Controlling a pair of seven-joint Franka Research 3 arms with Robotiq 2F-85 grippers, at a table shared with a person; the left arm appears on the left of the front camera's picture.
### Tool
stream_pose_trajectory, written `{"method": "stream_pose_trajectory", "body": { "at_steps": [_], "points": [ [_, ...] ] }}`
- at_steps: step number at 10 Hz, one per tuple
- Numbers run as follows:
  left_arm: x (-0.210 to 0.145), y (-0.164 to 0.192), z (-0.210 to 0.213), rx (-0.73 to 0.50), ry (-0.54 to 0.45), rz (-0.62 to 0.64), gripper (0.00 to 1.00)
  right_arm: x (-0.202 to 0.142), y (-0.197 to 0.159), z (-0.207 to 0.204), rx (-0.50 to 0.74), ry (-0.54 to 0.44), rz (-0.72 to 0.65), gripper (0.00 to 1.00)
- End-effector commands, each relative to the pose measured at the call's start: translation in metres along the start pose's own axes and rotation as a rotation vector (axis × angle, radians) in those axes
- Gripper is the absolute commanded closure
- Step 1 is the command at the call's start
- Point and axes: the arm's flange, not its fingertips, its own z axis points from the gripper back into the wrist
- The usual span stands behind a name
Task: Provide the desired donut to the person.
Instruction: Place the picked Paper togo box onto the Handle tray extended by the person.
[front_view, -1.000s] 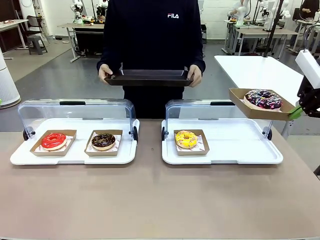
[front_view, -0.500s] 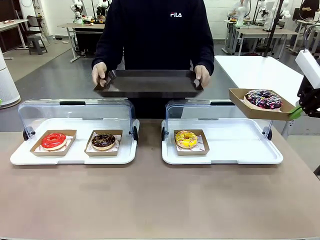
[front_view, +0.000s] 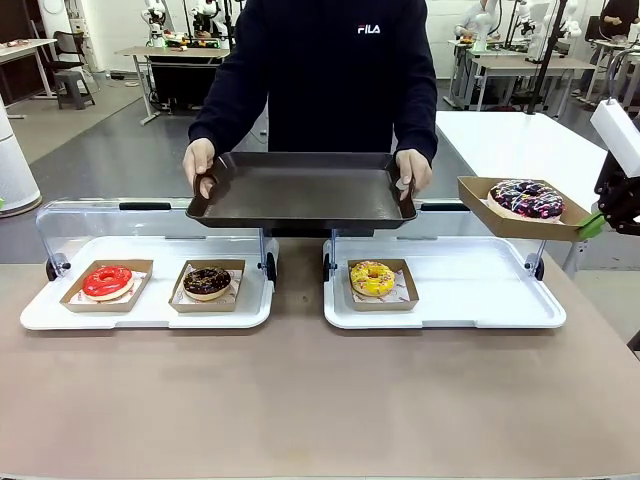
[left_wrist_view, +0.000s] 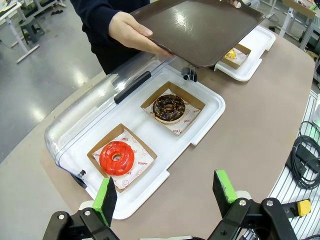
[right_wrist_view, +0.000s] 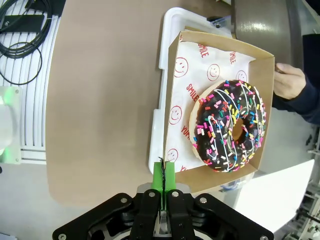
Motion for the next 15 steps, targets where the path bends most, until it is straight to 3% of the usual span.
{"method": "stream_pose_trajectory", "body": {
  "at_steps": [1,9,10,12,15],
  "points": [
    [0.0,0.0,0.0,-0.005,-0.007,-0.001,0.0,-0.001,-0.001,-0.001,0.008,0.02,0.002,1.0],
    [0.0,0.0,0.0,-0.005,-0.007,-0.001,0.0,0.0,0.0,0.0,0.0,0.0,0.0,0.99],
    [0.0,0.0,0.0,-0.005,-0.007,-0.001,0.0,0.029,-0.027,0.006,0.023,-0.001,-0.019,0.99],
    [0.0,0.0,0.0,-0.005,-0.007,-0.001,0.0,0.112,-0.078,0.005,0.038,0.092,-0.051,0.99],
    [0.0,0.0,0.0,-0.005,-0.007,-0.001,0.0,0.209,-0.142,-0.045,-0.009,0.222,-0.191,0.99]
  ]
}}
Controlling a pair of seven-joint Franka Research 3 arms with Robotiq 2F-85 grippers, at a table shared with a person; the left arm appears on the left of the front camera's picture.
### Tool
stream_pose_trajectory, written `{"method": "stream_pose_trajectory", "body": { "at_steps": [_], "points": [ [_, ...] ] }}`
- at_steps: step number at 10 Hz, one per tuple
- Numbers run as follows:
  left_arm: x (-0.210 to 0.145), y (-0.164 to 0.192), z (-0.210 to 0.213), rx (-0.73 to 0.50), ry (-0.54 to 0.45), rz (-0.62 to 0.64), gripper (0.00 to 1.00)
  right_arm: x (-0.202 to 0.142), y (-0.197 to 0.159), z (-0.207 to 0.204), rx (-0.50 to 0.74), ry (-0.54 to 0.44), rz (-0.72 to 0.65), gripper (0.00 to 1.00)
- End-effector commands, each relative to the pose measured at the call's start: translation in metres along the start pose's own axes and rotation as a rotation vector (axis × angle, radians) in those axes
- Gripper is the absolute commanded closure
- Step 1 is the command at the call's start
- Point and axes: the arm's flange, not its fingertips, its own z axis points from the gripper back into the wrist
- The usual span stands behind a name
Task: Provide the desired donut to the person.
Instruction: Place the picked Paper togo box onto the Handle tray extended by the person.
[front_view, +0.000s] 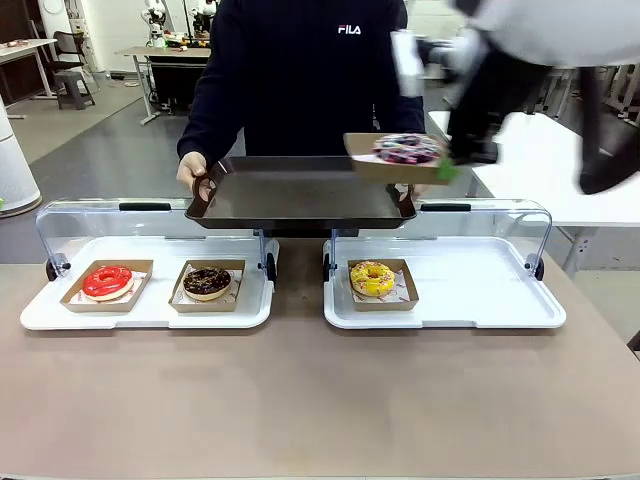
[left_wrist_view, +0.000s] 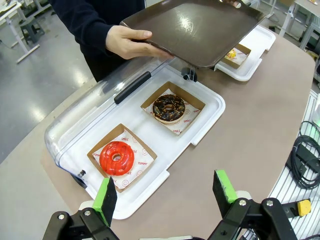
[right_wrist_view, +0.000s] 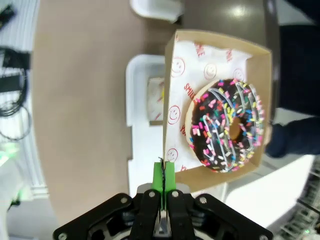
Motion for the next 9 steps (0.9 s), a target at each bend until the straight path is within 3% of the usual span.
{"method": "stream_pose_trajectory", "body": {
  "at_steps": [1,4,6,9],
  "points": [
    [-0.001,0.001,0.0,-0.006,-0.008,0.001,0.0,0.033,-0.041,-0.035,-0.023,0.085,-0.057,0.99],
    [-0.001,0.001,0.0,-0.006,-0.008,0.001,0.0,0.057,-0.052,-0.091,-0.06,0.044,-0.079,0.99],
    [-0.001,0.001,0.0,-0.006,-0.008,0.001,0.0,0.052,-0.057,-0.113,-0.101,0.021,-0.116,0.99],
    [-0.001,0.001,0.0,-0.006,-0.008,0.001,0.0,0.042,-0.075,-0.139,-0.082,0.025,-0.034,0.99]
  ]
}}
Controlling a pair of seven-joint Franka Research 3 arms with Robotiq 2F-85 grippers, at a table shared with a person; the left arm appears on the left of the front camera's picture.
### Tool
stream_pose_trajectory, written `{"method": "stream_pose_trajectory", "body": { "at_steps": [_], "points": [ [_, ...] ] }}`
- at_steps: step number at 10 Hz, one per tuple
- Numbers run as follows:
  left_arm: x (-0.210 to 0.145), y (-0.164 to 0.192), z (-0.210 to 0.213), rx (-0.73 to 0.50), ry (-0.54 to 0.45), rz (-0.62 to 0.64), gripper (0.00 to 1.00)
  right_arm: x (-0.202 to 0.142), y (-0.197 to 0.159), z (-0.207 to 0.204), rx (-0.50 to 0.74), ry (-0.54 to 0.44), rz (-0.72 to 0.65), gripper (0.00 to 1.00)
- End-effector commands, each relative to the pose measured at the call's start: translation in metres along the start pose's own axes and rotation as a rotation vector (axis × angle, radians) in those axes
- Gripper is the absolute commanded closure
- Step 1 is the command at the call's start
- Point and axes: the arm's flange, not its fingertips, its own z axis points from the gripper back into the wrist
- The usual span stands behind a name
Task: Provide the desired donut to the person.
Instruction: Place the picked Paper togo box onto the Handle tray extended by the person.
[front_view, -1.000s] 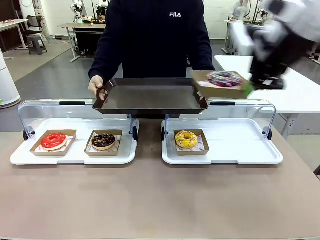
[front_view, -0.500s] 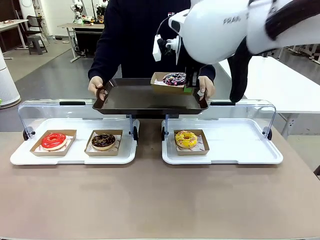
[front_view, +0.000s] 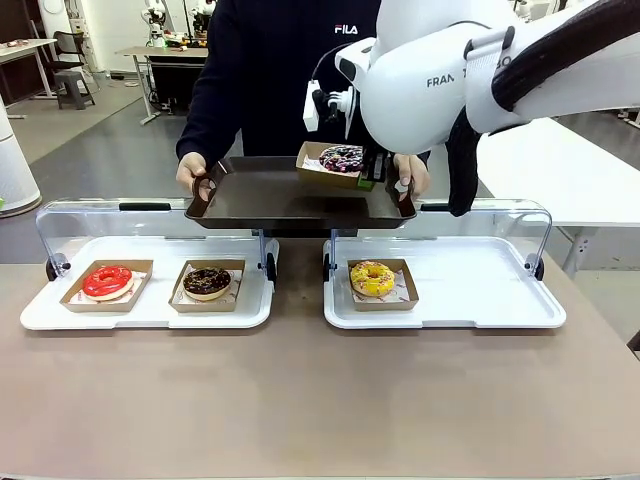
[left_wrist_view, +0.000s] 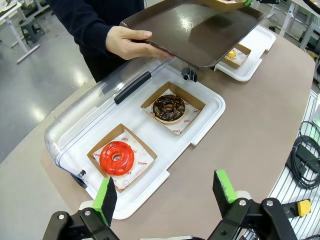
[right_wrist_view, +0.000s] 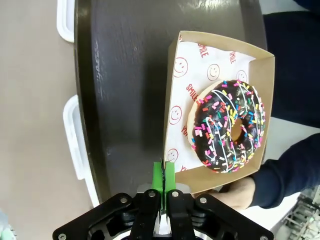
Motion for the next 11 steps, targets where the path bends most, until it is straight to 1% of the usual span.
{"method": "stream_pose_trajectory", "body": {
  "at_steps": [1,2,4,5,6,7,8,9,10,11],
  "points": [
    [-0.001,0.001,0.0,-0.006,-0.007,0.0,0.0,-0.009,-0.011,-0.017,0.011,0.028,0.034,0.99],
    [-0.001,0.001,0.0,-0.006,-0.007,0.0,0.0,-0.013,-0.013,-0.023,0.006,0.052,0.04,0.99],
    [-0.001,0.001,0.0,-0.006,-0.007,0.0,0.0,-0.018,-0.016,-0.029,-0.022,0.031,0.062,0.99],
    [-0.001,0.001,0.0,-0.006,-0.007,0.0,0.0,-0.019,-0.018,-0.034,0.001,0.044,0.074,0.99],
    [-0.001,0.001,0.0,-0.006,-0.007,0.0,0.0,-0.021,-0.018,-0.034,0.01,0.033,0.085,0.41],
    [-0.001,0.001,0.0,-0.006,-0.007,0.0,0.0,-0.022,-0.019,-0.031,0.023,0.03,0.081,0.4],
    [-0.001,0.001,0.0,-0.006,-0.007,0.0,0.0,-0.024,-0.019,-0.027,0.022,0.036,0.08,0.0],
    [-0.001,0.001,0.0,-0.006,-0.007,0.0,0.0,-0.025,-0.019,-0.022,0.021,0.027,0.083,0.0],
    [-0.001,0.001,0.0,-0.006,-0.007,0.0,0.0,-0.026,-0.018,-0.016,0.025,0.021,0.101,0.26],
    [-0.001,0.001,0.0,-0.006,-0.007,0.0,0.0,-0.026,-0.017,-0.011,0.039,0.012,0.111,0.16]
  ]
}}
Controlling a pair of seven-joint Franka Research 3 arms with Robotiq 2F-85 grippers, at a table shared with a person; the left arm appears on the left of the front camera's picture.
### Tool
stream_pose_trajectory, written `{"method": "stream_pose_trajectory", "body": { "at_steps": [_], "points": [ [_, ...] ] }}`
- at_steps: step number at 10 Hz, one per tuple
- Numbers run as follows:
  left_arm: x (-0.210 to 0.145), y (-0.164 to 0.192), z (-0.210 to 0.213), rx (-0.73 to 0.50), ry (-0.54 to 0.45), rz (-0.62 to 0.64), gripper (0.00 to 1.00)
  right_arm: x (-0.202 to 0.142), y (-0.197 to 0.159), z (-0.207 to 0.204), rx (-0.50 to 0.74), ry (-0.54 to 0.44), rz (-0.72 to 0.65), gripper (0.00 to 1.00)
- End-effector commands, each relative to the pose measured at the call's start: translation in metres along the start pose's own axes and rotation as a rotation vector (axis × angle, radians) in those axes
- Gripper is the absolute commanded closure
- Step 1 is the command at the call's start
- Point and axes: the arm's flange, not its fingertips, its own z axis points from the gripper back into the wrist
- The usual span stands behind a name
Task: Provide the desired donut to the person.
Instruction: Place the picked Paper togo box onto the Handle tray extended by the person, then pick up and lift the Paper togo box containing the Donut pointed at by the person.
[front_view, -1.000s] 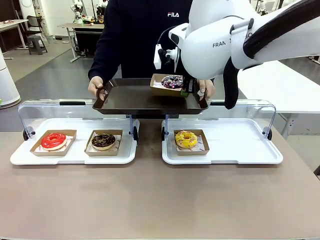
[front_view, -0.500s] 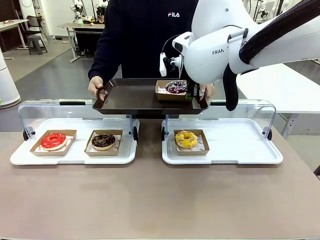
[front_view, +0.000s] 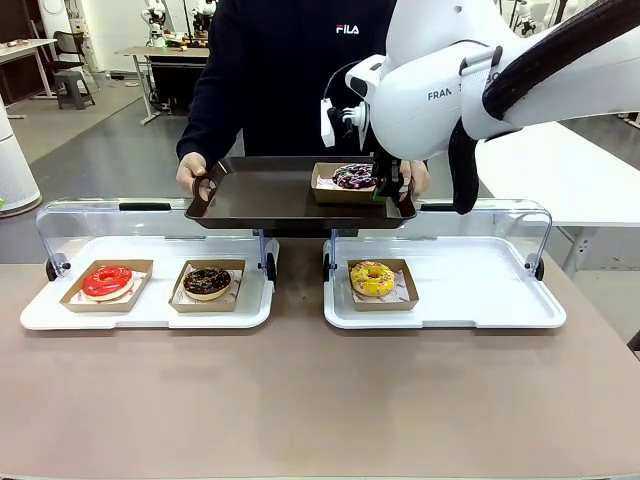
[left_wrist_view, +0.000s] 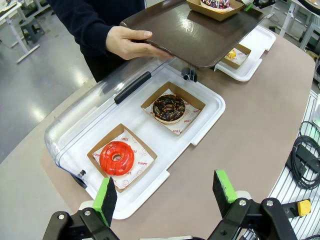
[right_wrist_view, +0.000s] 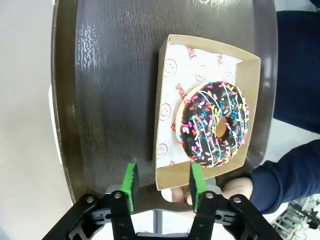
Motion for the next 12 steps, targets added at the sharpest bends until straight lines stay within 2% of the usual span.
{"method": "stream_pose_trajectory", "body": {
  "at_steps": [1,5,7,8,12],
  "points": [
    [-0.001,0.001,0.0,-0.006,-0.007,0.0,0.0,-0.007,-0.001,0.009,0.038,-0.027,0.027,0.0],
    [-0.001,0.001,0.0,-0.006,-0.007,0.0,0.0,-0.004,0.0,0.018,0.092,-0.062,0.046,0.0],
    [-0.001,0.001,0.0,-0.006,-0.007,0.0,0.0,-0.003,0.0,0.022,0.13,-0.03,-0.001,0.0],
    [-0.001,0.001,0.0,-0.006,-0.007,0.0,0.0,0.001,0.004,0.013,0.072,-0.042,0.03,0.0],
    [-0.001,0.001,0.0,-0.006,-0.007,0.0,0.0,0.001,0.004,0.013,0.072,-0.042,0.03,0.0]
  ]
}}
